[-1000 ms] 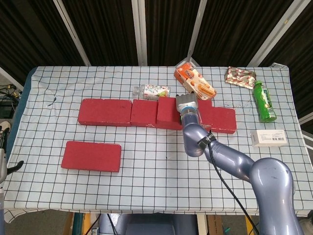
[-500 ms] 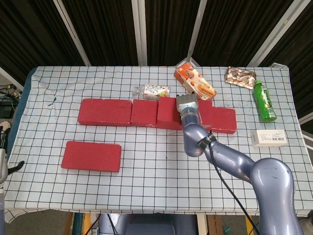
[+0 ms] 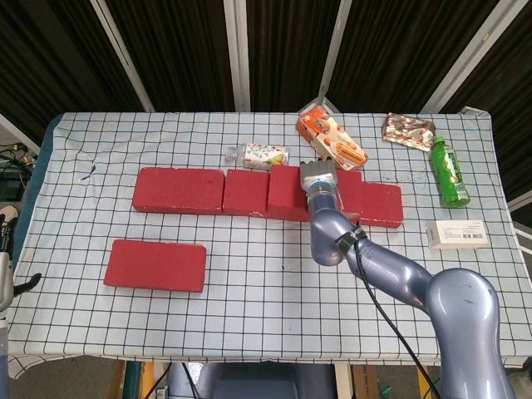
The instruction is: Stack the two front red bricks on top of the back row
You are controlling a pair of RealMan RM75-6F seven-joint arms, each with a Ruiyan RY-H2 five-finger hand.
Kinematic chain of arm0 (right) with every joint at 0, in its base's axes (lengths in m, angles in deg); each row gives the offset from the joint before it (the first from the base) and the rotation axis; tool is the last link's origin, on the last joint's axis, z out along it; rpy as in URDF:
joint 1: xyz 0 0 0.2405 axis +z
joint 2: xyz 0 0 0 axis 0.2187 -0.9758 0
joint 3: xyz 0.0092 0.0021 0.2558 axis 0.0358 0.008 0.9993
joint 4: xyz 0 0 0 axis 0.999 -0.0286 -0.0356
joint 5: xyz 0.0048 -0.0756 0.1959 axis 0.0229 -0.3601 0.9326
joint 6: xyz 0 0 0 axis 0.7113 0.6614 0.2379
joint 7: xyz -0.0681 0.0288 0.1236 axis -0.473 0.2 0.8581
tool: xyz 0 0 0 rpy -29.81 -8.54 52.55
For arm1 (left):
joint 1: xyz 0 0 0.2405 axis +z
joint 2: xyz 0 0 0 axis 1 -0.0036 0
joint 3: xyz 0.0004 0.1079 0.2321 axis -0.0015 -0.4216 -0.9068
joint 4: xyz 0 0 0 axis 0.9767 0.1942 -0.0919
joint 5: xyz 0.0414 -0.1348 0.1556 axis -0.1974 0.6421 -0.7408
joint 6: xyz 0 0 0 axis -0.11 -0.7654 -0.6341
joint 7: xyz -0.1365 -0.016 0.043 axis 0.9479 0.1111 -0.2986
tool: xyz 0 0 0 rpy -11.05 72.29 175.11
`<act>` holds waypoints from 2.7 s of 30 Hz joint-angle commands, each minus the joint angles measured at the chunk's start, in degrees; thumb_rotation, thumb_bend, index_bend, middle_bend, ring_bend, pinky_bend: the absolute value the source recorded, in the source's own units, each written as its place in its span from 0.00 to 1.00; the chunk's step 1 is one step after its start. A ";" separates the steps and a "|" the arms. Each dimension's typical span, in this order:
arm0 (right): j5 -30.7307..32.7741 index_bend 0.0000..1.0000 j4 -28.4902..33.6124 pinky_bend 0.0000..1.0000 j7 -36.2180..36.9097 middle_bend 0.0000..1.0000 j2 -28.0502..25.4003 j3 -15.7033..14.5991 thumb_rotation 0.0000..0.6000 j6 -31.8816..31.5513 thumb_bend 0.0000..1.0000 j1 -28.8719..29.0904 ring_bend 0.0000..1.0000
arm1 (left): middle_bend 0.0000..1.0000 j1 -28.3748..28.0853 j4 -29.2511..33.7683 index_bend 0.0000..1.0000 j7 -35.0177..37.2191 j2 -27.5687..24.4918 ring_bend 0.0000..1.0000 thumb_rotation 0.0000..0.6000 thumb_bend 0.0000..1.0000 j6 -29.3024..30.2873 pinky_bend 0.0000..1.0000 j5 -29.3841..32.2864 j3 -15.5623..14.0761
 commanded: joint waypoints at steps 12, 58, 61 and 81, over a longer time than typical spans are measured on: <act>-1.12 0.02 0.34 0.00 -0.17 0.12 0.32 1.52 1.00 -0.45 0.17 -0.37 0.05 | 0.00 0.00 0.12 0.08 -0.14 0.03 0.00 1.00 0.10 0.10 0.11 0.21 0.05; -0.41 0.00 2.37 0.00 -2.88 0.06 0.27 5.42 1.00 -5.29 0.17 0.38 0.00 | 0.00 0.04 0.06 0.08 0.60 -0.27 0.00 1.00 0.10 0.02 0.11 0.40 0.05; -0.09 0.00 3.86 0.00 -2.76 0.01 -0.78 6.50 1.00 -5.62 0.17 0.08 0.00 | 0.00 0.00 -0.03 0.08 0.76 -0.32 0.00 1.00 0.10 -0.09 0.11 0.33 0.01; -65.94 0.00 56.85 0.00 49.03 0.00 -32.31 13.53 1.00 -7.30 0.17 -53.99 0.00 | 0.00 0.00 -1.69 0.04 10.27 0.29 0.00 1.00 0.10 2.18 0.10 -8.02 -1.68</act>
